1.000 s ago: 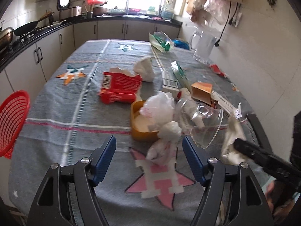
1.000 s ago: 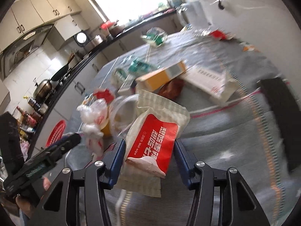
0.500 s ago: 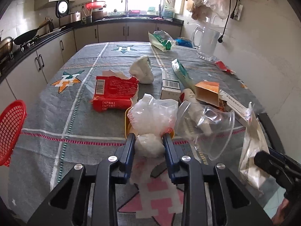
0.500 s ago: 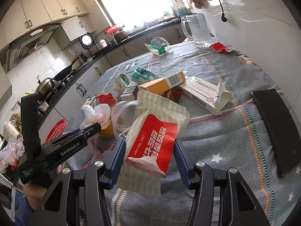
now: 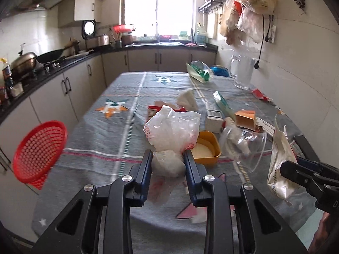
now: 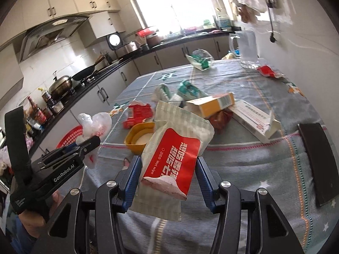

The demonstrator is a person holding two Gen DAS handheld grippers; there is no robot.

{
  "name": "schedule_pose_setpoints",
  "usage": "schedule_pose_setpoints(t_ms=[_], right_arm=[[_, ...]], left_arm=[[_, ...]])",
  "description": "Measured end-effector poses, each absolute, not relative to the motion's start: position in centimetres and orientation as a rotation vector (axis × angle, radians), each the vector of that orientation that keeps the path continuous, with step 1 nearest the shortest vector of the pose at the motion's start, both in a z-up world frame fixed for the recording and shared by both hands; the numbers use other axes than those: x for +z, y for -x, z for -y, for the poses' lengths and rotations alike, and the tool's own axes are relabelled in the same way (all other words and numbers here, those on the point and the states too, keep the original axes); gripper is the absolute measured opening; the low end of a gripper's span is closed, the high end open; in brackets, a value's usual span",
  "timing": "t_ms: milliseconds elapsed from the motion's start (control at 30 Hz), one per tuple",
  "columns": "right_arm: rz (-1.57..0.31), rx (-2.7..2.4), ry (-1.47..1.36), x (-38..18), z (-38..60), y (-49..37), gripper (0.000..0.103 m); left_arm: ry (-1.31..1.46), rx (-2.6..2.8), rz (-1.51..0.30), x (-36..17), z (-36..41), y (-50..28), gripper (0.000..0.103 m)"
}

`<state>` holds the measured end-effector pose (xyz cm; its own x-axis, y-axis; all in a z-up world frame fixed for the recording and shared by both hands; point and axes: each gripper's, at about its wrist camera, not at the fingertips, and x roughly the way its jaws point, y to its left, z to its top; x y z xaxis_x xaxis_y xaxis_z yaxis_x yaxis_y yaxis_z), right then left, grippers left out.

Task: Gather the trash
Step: 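Carry both held bags off the table over the red mesh basket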

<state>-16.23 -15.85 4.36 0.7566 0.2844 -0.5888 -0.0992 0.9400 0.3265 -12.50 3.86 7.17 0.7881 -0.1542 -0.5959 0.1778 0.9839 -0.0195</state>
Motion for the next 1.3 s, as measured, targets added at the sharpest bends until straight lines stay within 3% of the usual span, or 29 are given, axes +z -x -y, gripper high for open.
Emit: schedule_pose_setpoints(t_ms=[767, 1300], right_arm=[[-0.732, 0.362, -0.187, 5.2, 9.1, 13.3, 0.057], [-0.806, 0.544, -0.183, 6.5, 1.7, 6.9, 0.057]], left_arm=[[0.035, -0.04, -0.618, 7.3, -10.7, 12.9, 0.029], [0.125, 0.117, -0.583, 8.2, -20.1, 12.0, 0.029]])
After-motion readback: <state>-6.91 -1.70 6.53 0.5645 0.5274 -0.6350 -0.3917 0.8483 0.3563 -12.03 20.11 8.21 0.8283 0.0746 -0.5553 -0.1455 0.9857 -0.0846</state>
